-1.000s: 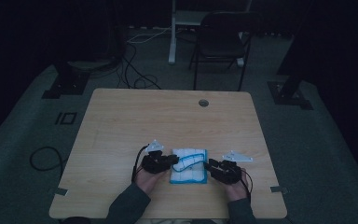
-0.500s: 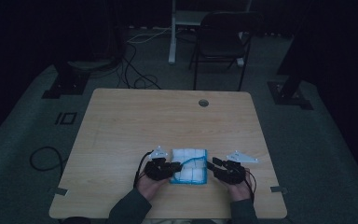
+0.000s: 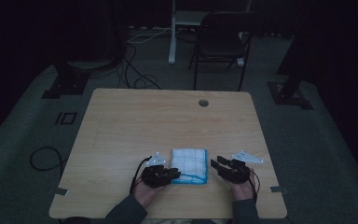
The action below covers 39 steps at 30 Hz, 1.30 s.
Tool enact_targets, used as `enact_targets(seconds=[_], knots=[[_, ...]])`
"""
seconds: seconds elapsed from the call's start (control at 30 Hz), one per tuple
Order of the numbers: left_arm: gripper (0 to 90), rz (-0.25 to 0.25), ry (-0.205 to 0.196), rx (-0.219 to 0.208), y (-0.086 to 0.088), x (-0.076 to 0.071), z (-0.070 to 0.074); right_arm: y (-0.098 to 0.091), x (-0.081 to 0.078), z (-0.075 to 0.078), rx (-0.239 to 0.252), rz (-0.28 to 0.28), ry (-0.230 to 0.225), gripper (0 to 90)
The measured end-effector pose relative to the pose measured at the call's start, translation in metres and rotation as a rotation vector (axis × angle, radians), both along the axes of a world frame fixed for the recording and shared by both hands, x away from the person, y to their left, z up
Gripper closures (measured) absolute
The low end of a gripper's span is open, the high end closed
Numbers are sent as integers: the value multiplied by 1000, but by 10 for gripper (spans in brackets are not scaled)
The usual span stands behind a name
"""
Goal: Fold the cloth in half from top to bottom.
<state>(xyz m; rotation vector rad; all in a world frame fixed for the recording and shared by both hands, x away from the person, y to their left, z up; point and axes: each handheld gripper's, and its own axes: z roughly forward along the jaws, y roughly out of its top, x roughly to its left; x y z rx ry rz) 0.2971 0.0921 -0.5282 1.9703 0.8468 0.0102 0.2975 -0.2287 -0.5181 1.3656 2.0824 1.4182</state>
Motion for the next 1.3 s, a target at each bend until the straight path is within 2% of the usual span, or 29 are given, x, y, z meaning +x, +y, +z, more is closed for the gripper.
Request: enact_targets(seconds=[0.2, 0.23, 0.33, 0.4, 0.43, 0.47, 0.5, 0.63, 0.87, 0.9, 1.03, 1.1, 1.3], knots=[[757, 41, -28, -14, 10, -4, 7, -1, 1, -2, -5, -6, 7, 591], [757, 63, -49, -8, 13, -3, 9, -1, 2, -3, -9, -11, 6, 591], [757, 86, -68, 4, 17, -1, 11, -2, 2, -5, -26, -24, 8, 591], [752, 109, -96, 31, 22, 1, 12, -3, 3, -7, -43, -31, 9, 591], [746, 121, -96, 37, 24, 2, 12, -4, 4, -9, -64, -43, 16, 588], [746, 133, -100, 44, 28, 4, 12, -4, 4, -9, -64, -43, 16, 588], [745, 159, -97, 49, 34, 8, 10, -4, 6, -11, -82, -49, 16, 587], [740, 195, -91, 66, 43, 15, 5, -3, 8, -14, -87, -55, 29, 586], [723, 272, -83, 107, 64, 25, -3, -3, 9, -16, -87, -56, 36, 585], [716, 298, -82, 117, 71, 26, -5, -3, 8, -16, -84, -61, 38, 585], [708, 330, -84, 131, 79, 28, -7, -5, 9, -16, -83, -65, 38, 584], [706, 357, -79, 127, 86, 29, -9, -5, 9, -16, -81, -67, 40, 585], [699, 397, -74, 123, 98, 29, -11, -5, 9, -17, -85, -67, 41, 584]])
